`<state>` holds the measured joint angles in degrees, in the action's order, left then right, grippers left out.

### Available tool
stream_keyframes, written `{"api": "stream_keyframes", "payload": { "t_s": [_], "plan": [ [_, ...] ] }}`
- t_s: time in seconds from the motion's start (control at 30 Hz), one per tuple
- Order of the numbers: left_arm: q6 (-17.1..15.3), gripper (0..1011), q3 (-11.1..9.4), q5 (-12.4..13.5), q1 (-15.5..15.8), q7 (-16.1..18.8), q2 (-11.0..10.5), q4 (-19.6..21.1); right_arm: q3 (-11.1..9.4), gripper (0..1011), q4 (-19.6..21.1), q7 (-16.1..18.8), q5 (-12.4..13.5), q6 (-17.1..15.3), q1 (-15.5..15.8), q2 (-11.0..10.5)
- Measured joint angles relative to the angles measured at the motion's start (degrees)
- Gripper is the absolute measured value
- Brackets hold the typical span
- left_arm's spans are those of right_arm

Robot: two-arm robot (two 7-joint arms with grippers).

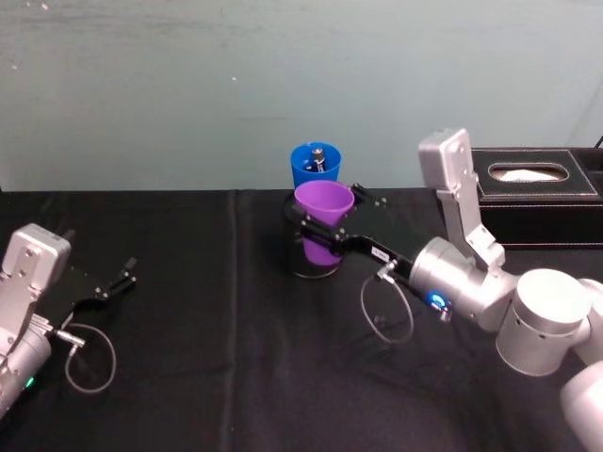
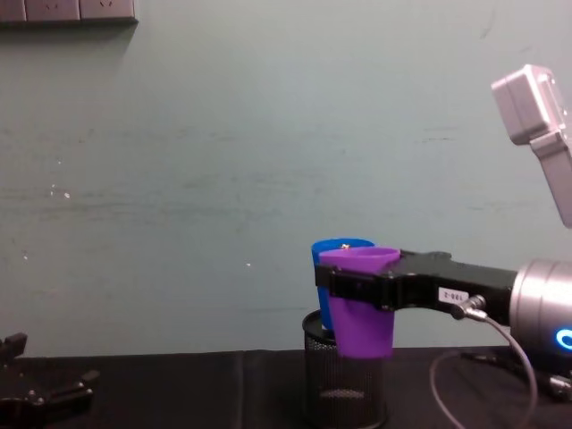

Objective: Pick up one cup with a gripper and tap it against the other cup.

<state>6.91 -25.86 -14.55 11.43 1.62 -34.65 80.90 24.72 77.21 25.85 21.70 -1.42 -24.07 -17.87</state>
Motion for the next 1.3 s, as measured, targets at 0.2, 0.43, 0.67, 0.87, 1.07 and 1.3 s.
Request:
{"api": "stream_keyframes", "payload": {
  "t_s": [0.2,0.43,0.67,0.87,1.07,1.3],
  "plan": [
    [0.0,1000,0.0,0.0,0.0,0.0,0.0,0.0,0.22,741,-2.47,0.39,-0.45,0.94,-2.13,0.9],
    [0.0,1000,0.0,0.0,0.0,0.0,0.0,0.0,0.31,741,-5.35,0.98,-0.74,2.24,-3.62,1.69],
    [0.0,1000,0.0,0.0,0.0,0.0,0.0,0.0,0.28,741,-6.81,1.23,-1.34,3.72,-4.5,2.12],
    [0.0,1000,0.0,0.0,0.0,0.0,0.0,0.0,0.22,741,-8.58,1.72,-1.9,5.24,-5.79,2.75],
    [0.0,1000,0.0,0.0,0.0,0.0,0.0,0.0,-0.01,741,-10.56,2.01,-2.28,6.45,-7.26,3.59],
    [0.0,1000,0.0,0.0,0.0,0.0,0.0,0.0,-0.35,741,-12.45,2.24,-2.38,6.89,-8.79,4.41]
  ]
}}
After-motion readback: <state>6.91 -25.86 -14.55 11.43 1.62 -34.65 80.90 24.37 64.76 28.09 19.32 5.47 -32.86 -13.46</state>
